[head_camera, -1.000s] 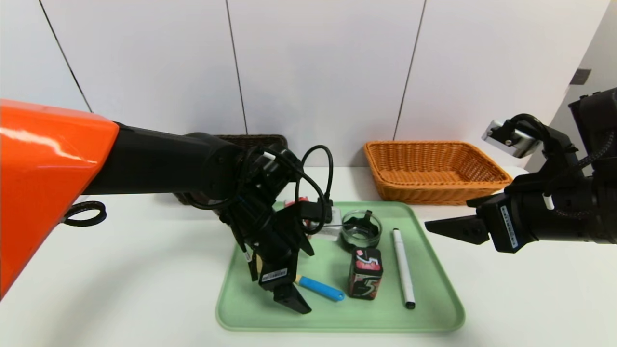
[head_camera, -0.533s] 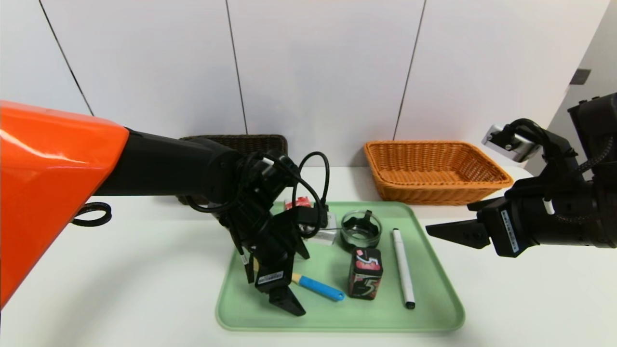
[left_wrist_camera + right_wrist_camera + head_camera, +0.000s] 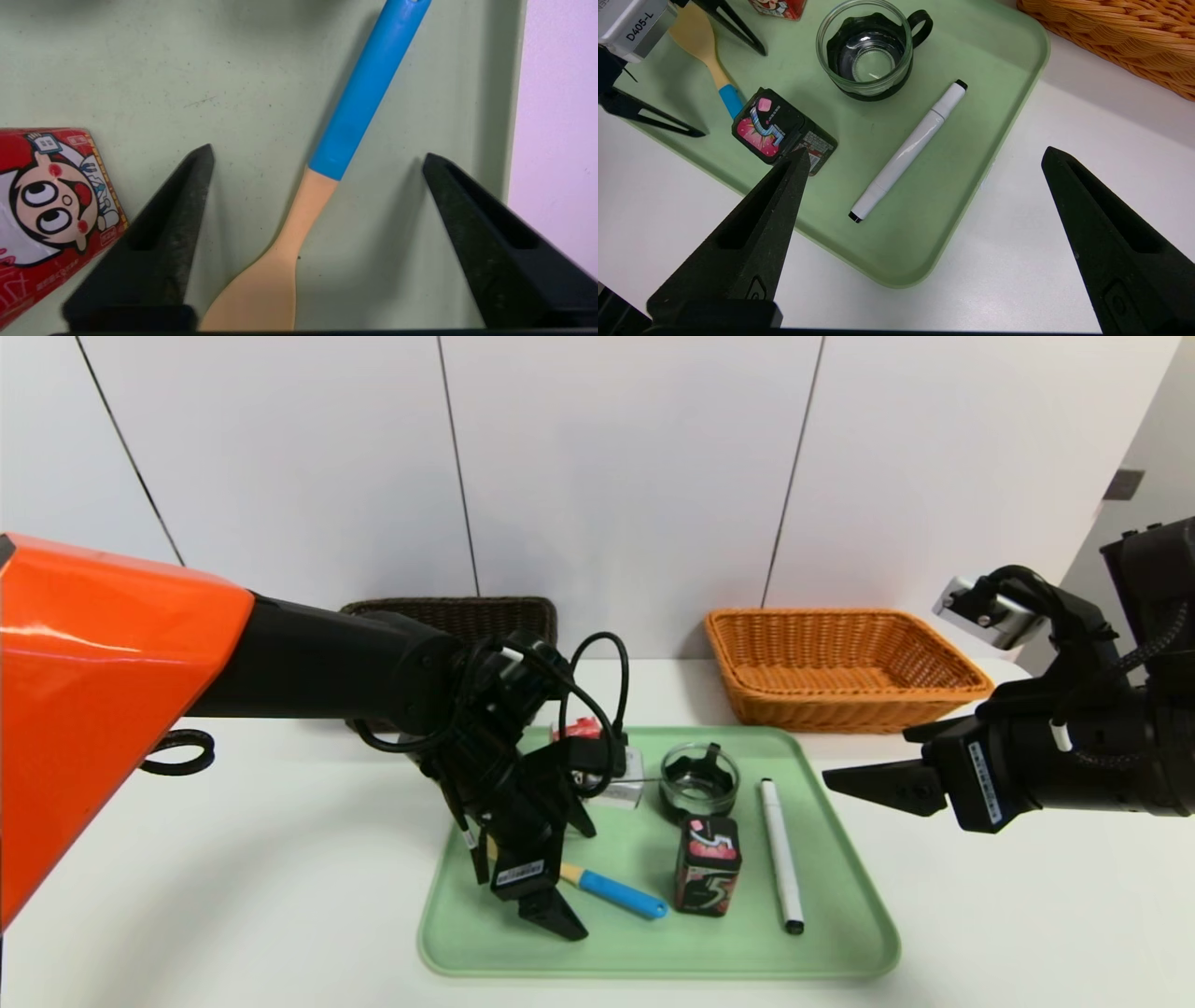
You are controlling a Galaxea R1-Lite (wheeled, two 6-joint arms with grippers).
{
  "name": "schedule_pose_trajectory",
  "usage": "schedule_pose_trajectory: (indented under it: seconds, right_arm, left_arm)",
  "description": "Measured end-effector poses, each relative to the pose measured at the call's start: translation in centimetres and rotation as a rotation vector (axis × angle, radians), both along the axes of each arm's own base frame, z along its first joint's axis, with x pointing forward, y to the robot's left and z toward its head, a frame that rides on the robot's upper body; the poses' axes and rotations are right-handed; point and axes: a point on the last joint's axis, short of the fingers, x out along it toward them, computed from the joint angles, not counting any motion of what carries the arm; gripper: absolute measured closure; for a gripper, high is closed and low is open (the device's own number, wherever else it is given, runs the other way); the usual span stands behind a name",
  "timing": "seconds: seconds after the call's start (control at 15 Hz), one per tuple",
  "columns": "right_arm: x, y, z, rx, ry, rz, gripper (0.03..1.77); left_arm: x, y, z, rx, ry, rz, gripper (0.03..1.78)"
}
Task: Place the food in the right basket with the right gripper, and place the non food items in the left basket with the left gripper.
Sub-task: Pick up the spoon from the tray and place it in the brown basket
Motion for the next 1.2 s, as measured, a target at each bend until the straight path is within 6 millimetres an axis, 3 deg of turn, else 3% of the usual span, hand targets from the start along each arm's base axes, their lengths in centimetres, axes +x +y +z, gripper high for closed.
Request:
schedule_pose_trajectory:
  seconds: [0.2,0.4,0.47,0.53,0.87,1.2]
  right_arm:
    - [0.0,0.0,0.0,0.0,0.001,0.0,0.09]
    - [0.0,0.0,0.0,0.0,0.0,0.0,0.09]
    - [0.0,0.0,0.0,0.0,0.001,0.001,0.09]
    - [0.0,0.0,0.0,0.0,0.001,0.0,0.09]
    - [0.0,0.0,0.0,0.001,0.0,0.0,0.09]
    - [-0.1,0.0,0.1,0.002,-0.004,0.0,0.09]
  left_arm:
    - [0.0,0.1,0.1,0.0,0.0,0.001,0.76]
    - [-0.1,0.1,0.3,-0.003,-0.003,0.001,1.05]
    - [-0.2,0.1,0.4,-0.004,-0.003,0.001,1.43]
    - [-0.2,0.1,0.5,-0.006,-0.005,0.0,1.68]
    - [-0.9,0.5,2.0,-0.029,-0.027,-0.003,1.67]
    - [-2.7,1.8,5.4,-0.06,-0.082,0.0,1.67]
